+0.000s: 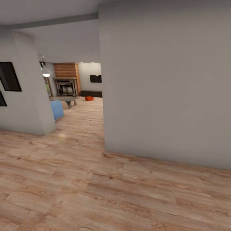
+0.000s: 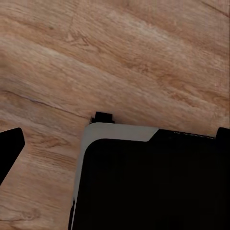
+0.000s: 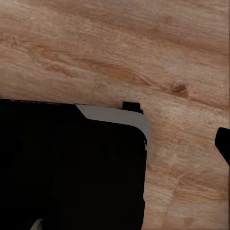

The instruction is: Move the two storage containers from the living room to the garage. In the garage, place one container on the floor and stack the other container on top of it (either order is fine).

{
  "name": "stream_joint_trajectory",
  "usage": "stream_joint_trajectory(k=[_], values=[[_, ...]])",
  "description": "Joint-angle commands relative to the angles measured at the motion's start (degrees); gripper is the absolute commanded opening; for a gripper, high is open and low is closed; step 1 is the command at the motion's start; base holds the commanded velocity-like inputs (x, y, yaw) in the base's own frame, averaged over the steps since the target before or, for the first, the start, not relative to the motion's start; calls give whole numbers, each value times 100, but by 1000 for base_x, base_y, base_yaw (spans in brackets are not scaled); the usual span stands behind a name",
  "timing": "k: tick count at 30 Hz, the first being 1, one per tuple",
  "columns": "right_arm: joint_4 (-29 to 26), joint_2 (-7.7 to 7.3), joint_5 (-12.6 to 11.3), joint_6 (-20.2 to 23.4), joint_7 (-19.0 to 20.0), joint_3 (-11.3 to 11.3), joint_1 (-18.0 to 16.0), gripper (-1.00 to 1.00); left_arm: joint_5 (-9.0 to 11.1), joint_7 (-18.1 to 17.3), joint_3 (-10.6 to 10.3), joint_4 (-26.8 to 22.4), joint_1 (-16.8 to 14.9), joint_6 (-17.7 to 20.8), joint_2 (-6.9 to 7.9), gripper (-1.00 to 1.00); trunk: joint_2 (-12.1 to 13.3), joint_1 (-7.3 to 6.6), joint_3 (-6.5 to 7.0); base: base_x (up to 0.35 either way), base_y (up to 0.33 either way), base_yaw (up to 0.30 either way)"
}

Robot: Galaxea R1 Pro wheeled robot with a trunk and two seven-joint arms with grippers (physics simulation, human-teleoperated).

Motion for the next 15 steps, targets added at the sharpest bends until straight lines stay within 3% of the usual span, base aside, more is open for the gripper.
stream_joint_trajectory(k=[1, 15], values=[[18, 2, -61, -29, 41, 40, -6, 100, 51, -29, -5, 10, -8, -18, 1, 100, -9, 5, -11, 323, 0, 269], [18, 2, -61, -29, 41, 40, -6, 100, 51, -29, -5, 10, -8, -18, -2, 100, -9, 5, -11, 323, 0, 269]])
